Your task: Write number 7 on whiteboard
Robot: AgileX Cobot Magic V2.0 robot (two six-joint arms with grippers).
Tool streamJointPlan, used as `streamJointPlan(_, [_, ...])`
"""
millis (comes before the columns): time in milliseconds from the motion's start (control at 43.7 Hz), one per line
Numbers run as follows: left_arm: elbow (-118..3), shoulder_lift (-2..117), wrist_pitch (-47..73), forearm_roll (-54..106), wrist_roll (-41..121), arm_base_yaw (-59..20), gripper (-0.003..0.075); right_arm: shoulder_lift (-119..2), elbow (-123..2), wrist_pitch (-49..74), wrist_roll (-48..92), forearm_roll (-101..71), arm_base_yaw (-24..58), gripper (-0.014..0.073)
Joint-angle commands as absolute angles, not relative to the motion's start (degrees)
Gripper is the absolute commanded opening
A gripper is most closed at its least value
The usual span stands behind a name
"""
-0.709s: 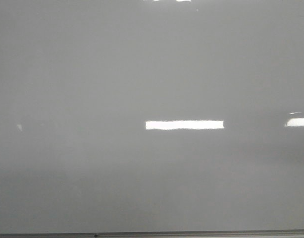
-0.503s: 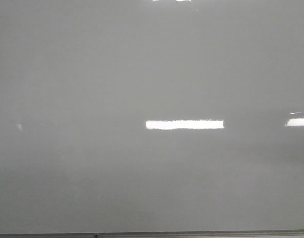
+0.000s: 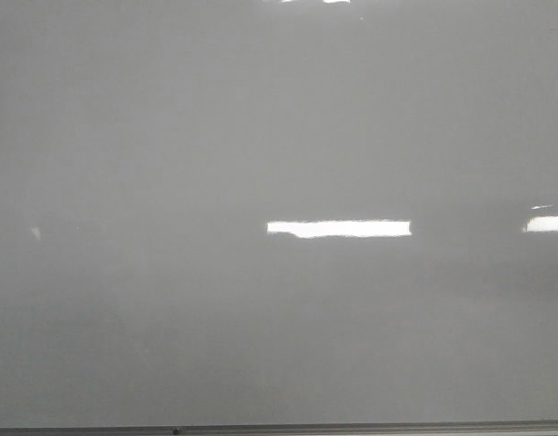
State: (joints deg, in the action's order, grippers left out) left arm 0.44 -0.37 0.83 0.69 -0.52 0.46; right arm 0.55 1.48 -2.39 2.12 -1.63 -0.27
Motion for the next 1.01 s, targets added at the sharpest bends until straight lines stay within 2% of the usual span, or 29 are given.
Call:
streamJointPlan(0, [1.10,-1.07,-4.03,1.25,-0.90,0.32,-0.0021,1.61,1.41,-7.28,2.13,-1.68,-0.56,-0.0068])
streamJointPlan(435, [-1.83,-1.07,-5.33,1.66,-0.90,0.32,-0.0021,1.61,-1.50,-5.57,2.13,-1.68,-0.49,-0.0068])
streamJointPlan(732, [-16.06,-0.94,2.33,1.66,-0.90,0.32,-0.0021,0.19,-17.05,7.64,2.13,-1.68,-0.42,-0.0068])
streamJointPlan(984, [-28.12,0.05,9.59,1.66,-0.90,0.32,-0.0020,-7.77,-32.65,16.86,2.13,-1.68,-0.42,-0.0068])
